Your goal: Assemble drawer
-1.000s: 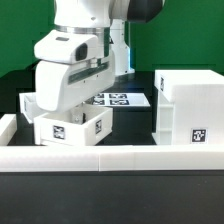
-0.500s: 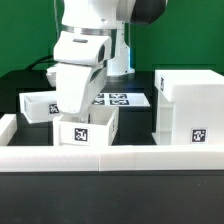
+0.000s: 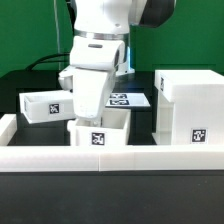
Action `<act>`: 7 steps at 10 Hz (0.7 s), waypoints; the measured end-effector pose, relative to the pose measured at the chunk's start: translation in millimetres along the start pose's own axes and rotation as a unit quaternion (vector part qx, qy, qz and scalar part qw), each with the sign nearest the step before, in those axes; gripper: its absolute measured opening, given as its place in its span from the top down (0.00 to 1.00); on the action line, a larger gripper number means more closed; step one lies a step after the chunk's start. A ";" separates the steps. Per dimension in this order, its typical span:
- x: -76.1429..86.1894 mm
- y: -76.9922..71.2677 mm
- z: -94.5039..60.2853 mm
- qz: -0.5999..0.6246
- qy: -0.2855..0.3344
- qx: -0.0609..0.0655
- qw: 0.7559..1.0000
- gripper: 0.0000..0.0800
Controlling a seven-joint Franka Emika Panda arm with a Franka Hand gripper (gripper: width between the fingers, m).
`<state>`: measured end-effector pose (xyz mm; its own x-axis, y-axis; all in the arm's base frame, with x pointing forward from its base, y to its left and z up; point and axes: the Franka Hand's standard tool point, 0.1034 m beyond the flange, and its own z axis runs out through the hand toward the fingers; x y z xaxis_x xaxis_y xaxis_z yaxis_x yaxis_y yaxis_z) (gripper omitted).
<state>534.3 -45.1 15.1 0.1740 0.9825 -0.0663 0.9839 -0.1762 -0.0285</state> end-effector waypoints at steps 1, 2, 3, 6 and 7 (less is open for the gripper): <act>5.5 -1.6 1.6 -0.009 -0.001 0.001 1.000 0.95; 3.1 -1.5 1.9 -0.013 -0.001 0.001 1.000 0.95; 2.1 -1.4 2.1 -0.013 -0.001 0.002 1.000 0.95; 10.0 -1.6 1.8 -0.045 -0.002 0.001 0.999 0.95; 16.7 -0.4 0.2 -0.043 0.000 -0.001 0.999 0.95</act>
Offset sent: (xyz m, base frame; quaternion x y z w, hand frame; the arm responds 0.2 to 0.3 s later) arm 0.0000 0.0000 0.0000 0.0000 0.0000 -0.0650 0.9979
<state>536.9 -28.6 13.8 0.0881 0.9940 -0.0643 0.9954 -0.0903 -0.0315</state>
